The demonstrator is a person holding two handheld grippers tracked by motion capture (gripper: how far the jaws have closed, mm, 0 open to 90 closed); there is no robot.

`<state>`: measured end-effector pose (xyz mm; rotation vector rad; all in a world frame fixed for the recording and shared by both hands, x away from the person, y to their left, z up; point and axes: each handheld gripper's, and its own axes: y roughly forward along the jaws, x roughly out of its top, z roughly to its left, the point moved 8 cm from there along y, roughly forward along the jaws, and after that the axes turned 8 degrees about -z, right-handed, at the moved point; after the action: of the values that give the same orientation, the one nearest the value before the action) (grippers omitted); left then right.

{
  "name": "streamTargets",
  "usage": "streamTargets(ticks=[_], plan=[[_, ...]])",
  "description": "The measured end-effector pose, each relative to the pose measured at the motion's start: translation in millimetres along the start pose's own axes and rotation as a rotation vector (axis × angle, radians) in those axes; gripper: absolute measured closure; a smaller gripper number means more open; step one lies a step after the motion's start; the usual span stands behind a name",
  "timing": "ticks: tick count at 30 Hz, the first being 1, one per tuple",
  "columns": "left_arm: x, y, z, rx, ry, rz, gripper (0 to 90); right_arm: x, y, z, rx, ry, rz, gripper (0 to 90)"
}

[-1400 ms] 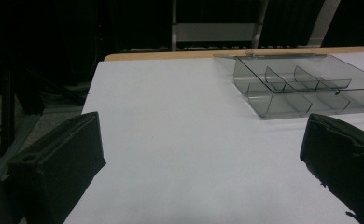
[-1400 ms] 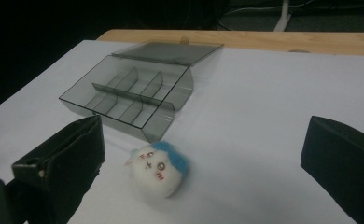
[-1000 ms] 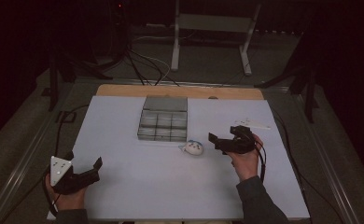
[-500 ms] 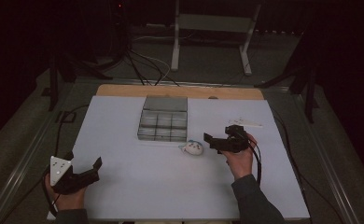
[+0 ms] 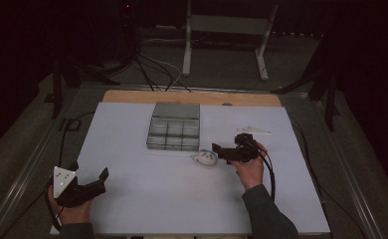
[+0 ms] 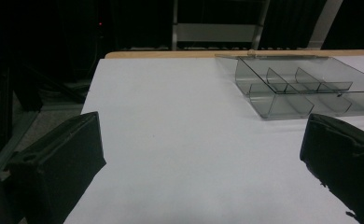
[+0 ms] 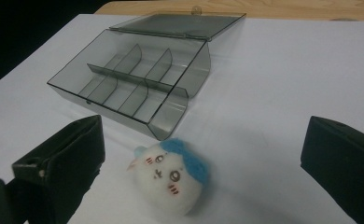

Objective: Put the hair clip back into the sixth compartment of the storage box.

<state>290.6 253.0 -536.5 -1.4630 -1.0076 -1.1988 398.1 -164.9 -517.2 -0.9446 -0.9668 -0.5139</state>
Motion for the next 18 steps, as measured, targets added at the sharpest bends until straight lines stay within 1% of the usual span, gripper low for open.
streamTargets(ticks=[3, 7, 8, 18], plan=[[-0.2, 0.1, 0.2, 0.001, -0.001, 0.0, 0.6, -1.3, 2.6, 0.8, 0.003, -0.002, 0.004, 0.0], [-0.2, 0.0, 0.1, 0.0, -0.002, 0.0, 0.6, -3.3, 5.8, 1.5, 0.004, -0.013, 0.009, 0.0], [-0.2, 0.0, 0.1, 0.0, -0.002, 0.0, 0.6, -5.6, 8.7, 1.9, 0.002, -0.021, 0.018, 0.0], [-0.1, -0.4, 1.3, 0.001, -0.011, -0.003, 0.6, -13.2, 18.0, 3.1, 0.004, -0.023, 0.042, 0.0]])
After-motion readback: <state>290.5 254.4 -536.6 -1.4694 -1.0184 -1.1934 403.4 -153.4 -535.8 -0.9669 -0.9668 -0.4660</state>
